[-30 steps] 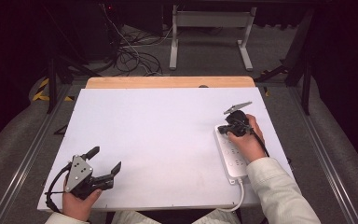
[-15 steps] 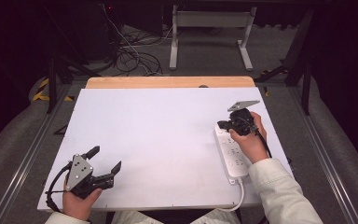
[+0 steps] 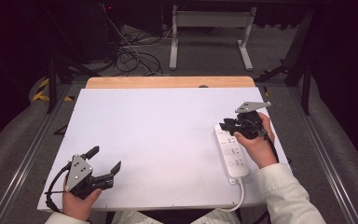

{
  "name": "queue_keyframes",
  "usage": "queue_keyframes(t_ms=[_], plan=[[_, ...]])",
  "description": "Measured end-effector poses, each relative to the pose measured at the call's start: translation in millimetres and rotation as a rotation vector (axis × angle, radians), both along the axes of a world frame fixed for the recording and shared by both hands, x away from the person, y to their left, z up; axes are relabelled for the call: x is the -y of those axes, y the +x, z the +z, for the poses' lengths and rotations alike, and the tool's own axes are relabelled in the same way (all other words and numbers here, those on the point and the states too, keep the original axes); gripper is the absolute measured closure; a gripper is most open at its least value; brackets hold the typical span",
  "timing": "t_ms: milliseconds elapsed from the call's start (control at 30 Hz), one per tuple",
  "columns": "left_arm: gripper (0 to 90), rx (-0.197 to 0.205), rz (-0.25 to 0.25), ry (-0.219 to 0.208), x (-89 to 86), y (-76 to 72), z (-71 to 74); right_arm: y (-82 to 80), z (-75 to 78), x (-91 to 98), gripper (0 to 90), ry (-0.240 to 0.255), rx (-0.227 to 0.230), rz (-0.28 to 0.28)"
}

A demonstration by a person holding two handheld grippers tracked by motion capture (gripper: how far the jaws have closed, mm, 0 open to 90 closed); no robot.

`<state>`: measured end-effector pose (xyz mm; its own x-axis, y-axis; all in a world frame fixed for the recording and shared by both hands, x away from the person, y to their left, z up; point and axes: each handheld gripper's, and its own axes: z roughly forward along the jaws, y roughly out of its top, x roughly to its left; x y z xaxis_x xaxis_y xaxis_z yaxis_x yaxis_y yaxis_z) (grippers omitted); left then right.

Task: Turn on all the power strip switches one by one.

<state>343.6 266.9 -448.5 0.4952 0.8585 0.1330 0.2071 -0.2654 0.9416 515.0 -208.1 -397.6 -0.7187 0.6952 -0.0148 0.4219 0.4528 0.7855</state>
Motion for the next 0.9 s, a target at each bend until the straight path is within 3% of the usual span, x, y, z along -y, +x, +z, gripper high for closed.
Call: queue_keyframes(t_ms=[100,233,467,600,767,800,900], plan=[[13.7,0.004,0.000,-0.002,0.3,-0.6,0.2,-10.5,4.8,5.6,57.6,0.026,0.022,0.006],[13.7,0.003,0.001,-0.001,0.3,-0.4,0.1,-25.1,8.1,14.6,56.2,0.056,0.023,0.031],[13.7,0.004,0.002,0.000,0.6,-0.6,0.2,-48.9,9.4,32.9,39.3,0.130,0.040,0.074],[13.7,0.004,0.004,-0.001,0.1,-0.9,0.3,-60.0,3.1,40.9,33.1,0.130,0.036,0.094],[13.7,0.004,0.003,0.000,0.4,-0.9,0.3,-74.1,-8.8,54.4,23.1,0.169,0.060,0.099],[13.7,0.003,0.003,0.000,0.5,-0.9,0.3,-76.6,-12.0,56.6,19.7,0.169,0.066,0.095],[13.7,0.001,0.001,0.000,0.5,-1.0,0.5,-84.1,-24.9,59.4,12.2,0.107,0.095,0.112]])
